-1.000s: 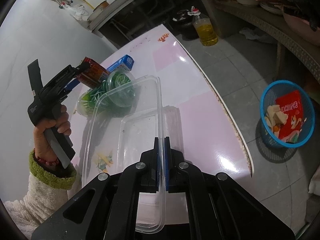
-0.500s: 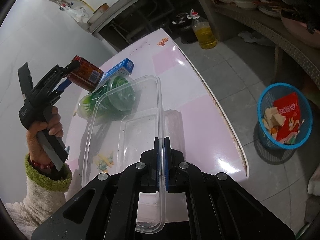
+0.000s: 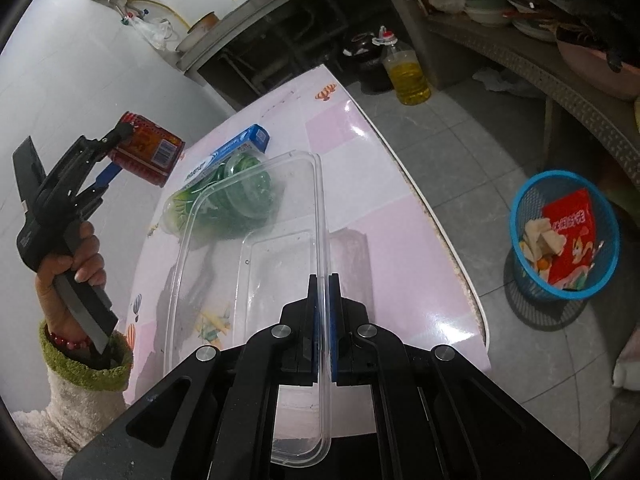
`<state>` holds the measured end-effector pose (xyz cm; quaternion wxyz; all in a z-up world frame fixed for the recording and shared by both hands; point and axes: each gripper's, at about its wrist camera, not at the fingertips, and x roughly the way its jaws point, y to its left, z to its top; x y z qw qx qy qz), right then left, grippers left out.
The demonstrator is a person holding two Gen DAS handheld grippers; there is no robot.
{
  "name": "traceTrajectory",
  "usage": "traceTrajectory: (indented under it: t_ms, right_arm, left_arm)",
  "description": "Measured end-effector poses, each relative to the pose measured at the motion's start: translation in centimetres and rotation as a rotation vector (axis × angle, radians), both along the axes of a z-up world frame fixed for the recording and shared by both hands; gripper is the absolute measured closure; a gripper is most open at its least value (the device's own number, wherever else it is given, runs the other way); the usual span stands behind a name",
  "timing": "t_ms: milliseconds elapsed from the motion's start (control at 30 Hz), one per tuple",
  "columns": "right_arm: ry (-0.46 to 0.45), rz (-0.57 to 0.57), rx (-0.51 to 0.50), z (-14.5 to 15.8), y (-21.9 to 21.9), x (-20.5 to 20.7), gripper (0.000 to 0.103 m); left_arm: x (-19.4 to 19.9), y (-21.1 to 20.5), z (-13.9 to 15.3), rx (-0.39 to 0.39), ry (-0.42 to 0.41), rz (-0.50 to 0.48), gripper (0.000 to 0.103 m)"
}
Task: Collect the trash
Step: 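Lift the red can with the left tool while the right tool carries the tray to the wastebasket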
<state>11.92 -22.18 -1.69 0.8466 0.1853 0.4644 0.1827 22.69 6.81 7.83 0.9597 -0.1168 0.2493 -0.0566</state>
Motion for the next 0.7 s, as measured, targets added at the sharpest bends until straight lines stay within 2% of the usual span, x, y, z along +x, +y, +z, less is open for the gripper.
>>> traceTrajectory:
  t_ms: [300, 700]
  right_arm:
    - [-0.011, -0.015, -0.005, 0.5, -0.2, -0.6, 0.1]
    - [-0.029, -0.079, 0.012, 1.0, -2.3, -1.3, 0.1]
  left_arm:
    - [-1.4, -0.4, 0.9, -0.014, -0.009, -0.038, 0.04]
    - [-2.2, -3.8, 1.5, -0.027, -0.005, -0.135, 0.04]
